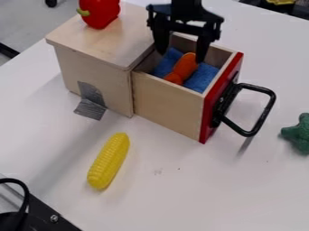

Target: Take the thing out of the drawer and put it on the left side of the table

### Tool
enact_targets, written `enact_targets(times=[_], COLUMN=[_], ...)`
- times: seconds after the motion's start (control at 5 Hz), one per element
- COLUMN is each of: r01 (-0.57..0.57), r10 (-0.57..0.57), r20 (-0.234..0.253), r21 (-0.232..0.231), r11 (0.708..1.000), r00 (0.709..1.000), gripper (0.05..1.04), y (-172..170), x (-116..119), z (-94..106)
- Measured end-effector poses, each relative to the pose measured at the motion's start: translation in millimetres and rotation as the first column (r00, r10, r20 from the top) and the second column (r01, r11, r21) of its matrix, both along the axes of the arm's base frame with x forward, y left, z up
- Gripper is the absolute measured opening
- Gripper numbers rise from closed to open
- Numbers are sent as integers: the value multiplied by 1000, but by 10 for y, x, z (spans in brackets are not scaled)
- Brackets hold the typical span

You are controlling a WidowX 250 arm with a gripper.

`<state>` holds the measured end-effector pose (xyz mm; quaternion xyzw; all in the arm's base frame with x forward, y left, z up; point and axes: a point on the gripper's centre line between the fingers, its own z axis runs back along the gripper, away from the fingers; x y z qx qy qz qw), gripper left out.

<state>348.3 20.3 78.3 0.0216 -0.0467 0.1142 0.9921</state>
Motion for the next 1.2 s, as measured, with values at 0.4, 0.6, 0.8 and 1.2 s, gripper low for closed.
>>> enact_targets(times=[0.4,0.6,0.8,1.2], r01=[-8,-4,1,22], r10=[9,6,0,-19], r20=[-19,-21,-21,-30], r21=[38,51,50,73], r11=[999,999,999,997], r00=[1000,1000,1000,999], gripper=[998,998,973,557], y=[-10,0,-34,-64], x=[72,82,96,87], z=[-139,-154,-191,-216])
